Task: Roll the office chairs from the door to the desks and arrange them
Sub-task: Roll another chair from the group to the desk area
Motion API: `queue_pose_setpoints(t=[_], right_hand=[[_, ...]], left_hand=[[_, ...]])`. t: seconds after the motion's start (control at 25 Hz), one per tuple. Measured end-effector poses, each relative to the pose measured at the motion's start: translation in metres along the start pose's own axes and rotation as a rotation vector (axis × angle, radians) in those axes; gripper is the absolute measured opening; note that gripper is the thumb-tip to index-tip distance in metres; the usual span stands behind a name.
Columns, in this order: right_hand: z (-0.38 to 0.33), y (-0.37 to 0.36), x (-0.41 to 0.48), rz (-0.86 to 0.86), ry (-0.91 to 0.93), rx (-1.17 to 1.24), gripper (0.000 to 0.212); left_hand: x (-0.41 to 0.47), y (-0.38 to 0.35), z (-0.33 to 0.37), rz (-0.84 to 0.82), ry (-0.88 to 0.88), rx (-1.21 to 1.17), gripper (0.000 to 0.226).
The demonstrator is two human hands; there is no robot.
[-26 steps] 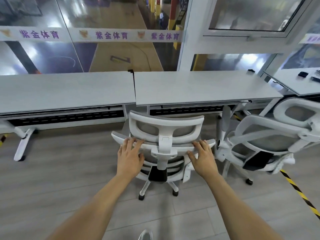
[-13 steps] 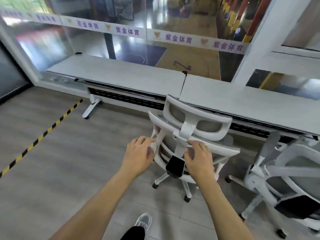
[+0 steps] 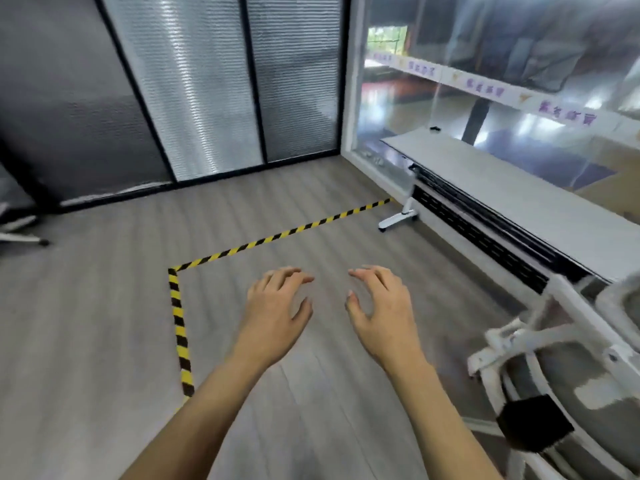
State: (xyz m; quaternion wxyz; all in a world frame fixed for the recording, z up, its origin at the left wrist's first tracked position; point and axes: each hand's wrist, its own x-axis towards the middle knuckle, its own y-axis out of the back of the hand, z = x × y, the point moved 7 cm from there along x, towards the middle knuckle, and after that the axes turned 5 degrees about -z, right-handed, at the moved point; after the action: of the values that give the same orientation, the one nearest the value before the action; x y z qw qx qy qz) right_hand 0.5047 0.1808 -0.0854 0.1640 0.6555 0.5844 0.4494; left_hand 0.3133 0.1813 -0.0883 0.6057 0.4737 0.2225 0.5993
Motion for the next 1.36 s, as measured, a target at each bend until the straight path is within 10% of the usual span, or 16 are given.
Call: queue_pose_setpoints(t=[1.36], right_hand=[[-1.174, -0.933, 0.01, -0.97, 1.068, 0.562, 0.039]], left_hand=[[-0.53, 0.696, -1.01, 0.633, 1.355, 0.418, 0.031]])
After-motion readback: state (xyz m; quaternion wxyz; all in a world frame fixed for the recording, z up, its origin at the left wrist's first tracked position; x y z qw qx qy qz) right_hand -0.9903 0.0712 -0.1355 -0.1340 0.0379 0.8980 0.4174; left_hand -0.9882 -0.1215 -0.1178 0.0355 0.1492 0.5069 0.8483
